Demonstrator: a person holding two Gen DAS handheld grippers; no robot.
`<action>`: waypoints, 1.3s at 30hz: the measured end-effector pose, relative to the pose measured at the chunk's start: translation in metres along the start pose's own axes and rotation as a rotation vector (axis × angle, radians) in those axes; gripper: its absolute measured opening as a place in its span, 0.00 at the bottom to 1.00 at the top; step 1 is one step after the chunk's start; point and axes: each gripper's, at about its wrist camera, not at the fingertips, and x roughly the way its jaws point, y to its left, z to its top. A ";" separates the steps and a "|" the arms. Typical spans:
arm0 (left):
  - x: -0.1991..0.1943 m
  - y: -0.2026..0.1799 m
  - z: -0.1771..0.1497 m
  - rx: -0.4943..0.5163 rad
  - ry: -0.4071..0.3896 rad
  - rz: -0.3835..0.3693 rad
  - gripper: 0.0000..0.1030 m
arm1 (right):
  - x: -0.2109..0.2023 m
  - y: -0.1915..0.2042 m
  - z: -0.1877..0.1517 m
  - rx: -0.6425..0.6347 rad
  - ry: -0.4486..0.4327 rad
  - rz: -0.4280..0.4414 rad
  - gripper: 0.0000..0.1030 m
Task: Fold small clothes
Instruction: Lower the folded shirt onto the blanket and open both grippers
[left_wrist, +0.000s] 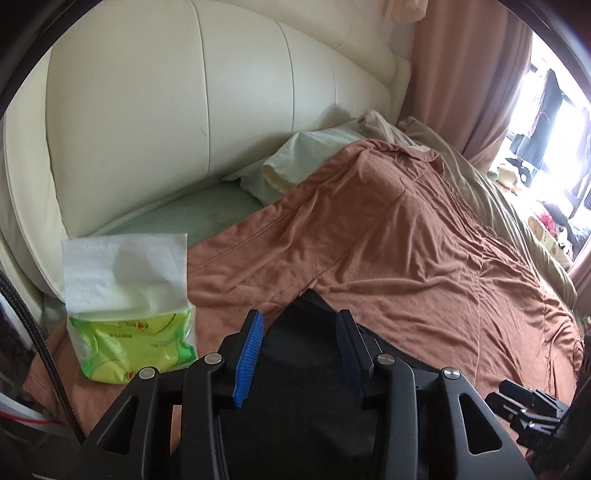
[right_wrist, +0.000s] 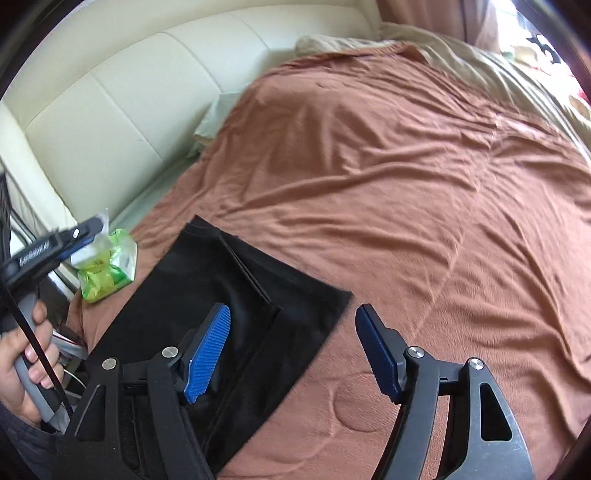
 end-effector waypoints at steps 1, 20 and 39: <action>-0.001 0.002 -0.005 0.002 0.008 -0.004 0.42 | -0.001 -0.004 -0.002 0.015 0.004 0.003 0.67; -0.050 0.036 -0.103 -0.044 0.118 -0.062 0.42 | -0.032 0.027 -0.066 -0.058 0.055 0.131 0.67; -0.063 0.040 -0.182 -0.034 0.238 -0.018 0.42 | -0.026 0.066 -0.146 -0.153 0.198 -0.005 0.67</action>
